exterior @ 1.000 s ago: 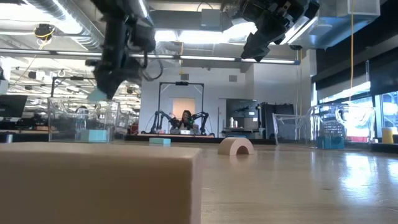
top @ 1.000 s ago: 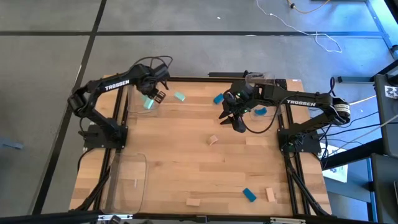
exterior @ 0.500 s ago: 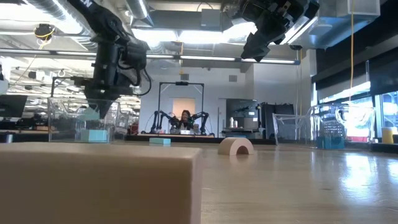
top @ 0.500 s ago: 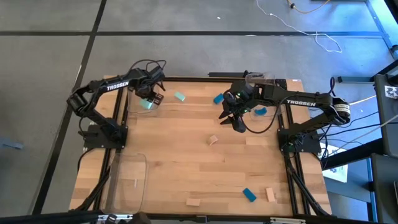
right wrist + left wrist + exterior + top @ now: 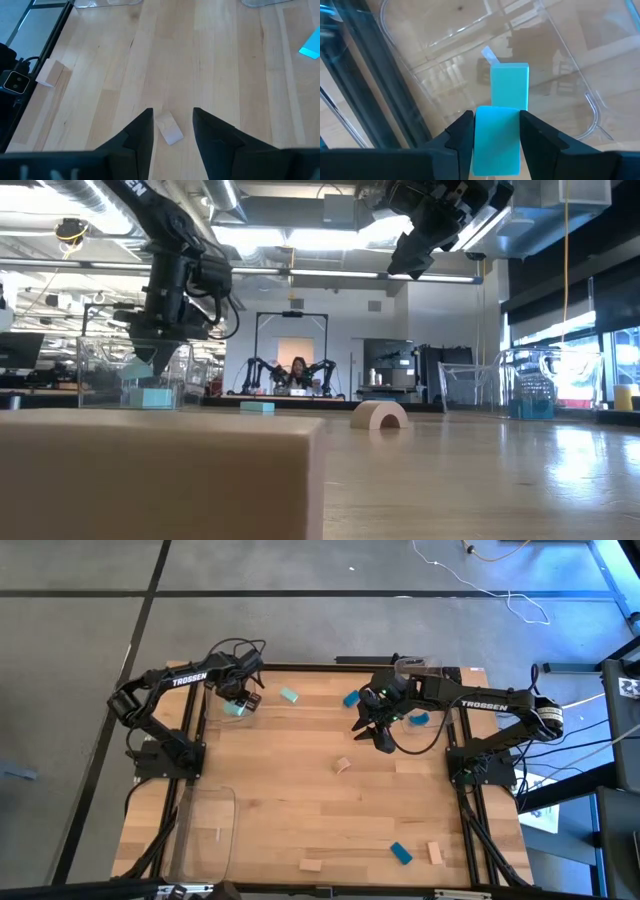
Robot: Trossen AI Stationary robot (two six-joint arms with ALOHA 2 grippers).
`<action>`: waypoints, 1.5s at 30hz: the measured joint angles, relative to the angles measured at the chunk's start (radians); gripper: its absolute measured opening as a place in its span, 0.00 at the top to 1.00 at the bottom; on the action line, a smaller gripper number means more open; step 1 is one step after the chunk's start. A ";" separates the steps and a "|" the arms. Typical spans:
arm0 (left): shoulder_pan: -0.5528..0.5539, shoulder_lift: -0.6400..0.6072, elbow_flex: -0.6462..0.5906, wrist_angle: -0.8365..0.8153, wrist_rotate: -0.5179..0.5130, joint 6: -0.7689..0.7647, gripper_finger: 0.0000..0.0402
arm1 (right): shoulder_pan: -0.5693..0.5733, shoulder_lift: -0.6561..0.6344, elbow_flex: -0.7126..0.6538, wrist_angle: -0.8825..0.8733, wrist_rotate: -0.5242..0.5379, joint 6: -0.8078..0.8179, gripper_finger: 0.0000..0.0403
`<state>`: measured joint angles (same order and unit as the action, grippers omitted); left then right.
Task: Sort & place blocks by color
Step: Put the bottom light blue block into the top left transparent bin
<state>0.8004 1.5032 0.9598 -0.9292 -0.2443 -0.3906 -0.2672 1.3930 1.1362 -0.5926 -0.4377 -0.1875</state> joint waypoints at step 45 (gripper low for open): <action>-0.001 0.000 0.000 0.012 -0.032 0.034 0.60 | 0.000 0.000 0.000 0.104 0.000 0.000 0.66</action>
<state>0.7998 1.5032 0.9596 -0.9173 -0.2768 -0.3564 -0.2669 1.3930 1.1362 -0.4889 -0.4377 -0.1879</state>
